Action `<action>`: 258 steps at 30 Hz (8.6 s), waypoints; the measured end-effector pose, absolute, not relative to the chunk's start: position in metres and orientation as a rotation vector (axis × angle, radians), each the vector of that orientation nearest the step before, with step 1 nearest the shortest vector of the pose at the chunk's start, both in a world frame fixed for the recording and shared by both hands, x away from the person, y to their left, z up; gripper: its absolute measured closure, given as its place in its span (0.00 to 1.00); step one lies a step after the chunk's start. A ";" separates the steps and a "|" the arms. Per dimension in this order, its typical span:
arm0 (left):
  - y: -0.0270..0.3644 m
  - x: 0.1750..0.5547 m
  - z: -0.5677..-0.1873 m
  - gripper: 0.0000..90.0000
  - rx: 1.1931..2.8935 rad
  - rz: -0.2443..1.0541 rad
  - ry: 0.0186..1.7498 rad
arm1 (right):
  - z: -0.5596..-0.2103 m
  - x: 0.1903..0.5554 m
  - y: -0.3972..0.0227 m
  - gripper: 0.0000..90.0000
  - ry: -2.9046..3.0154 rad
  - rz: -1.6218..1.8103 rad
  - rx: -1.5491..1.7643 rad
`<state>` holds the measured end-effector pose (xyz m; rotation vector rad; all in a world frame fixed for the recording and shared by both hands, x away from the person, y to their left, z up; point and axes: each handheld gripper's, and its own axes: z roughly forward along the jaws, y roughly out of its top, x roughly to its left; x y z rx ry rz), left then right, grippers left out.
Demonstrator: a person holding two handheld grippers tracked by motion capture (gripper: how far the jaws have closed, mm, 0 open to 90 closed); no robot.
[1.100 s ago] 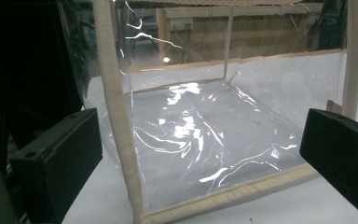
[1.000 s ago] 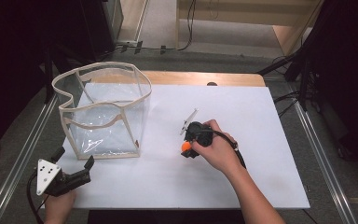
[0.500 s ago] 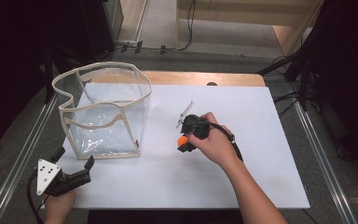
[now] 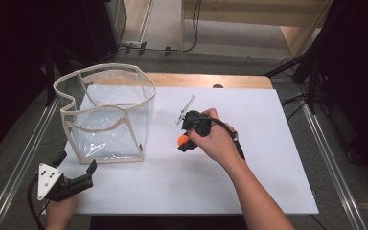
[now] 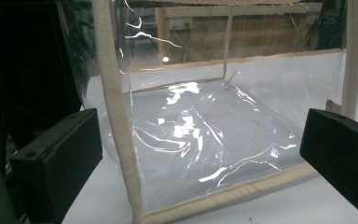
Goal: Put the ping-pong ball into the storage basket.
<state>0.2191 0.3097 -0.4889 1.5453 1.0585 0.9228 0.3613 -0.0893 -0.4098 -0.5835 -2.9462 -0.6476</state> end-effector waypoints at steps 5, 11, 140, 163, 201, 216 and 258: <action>0.310 0.219 -0.489 0.00 1.548 0.924 1.058 | -0.402 0.365 -0.085 0.53 -2.928 -0.673 -0.568; 0.310 0.219 -0.489 0.00 1.547 0.922 1.059 | -0.397 0.370 -0.081 0.53 -2.930 -0.668 -0.561; 0.310 0.220 -0.489 0.00 1.554 0.918 1.048 | -0.261 0.442 0.001 0.54 -2.989 -0.666 -0.342; 0.309 0.220 -0.489 0.00 1.552 0.912 1.048 | -0.273 0.463 0.012 0.54 -2.991 -0.653 -0.465; 0.309 0.220 -0.489 0.00 1.553 0.914 1.046 | -0.283 0.449 -0.023 0.00 -3.047 -0.754 -0.643; 0.309 0.220 -0.489 0.00 1.559 0.917 1.045 | -0.302 0.438 -0.039 0.00 -3.030 -0.759 -0.642; 0.309 0.219 -0.489 0.00 1.560 0.916 1.048 | -0.364 0.405 -0.082 0.00 -3.038 -0.735 -0.646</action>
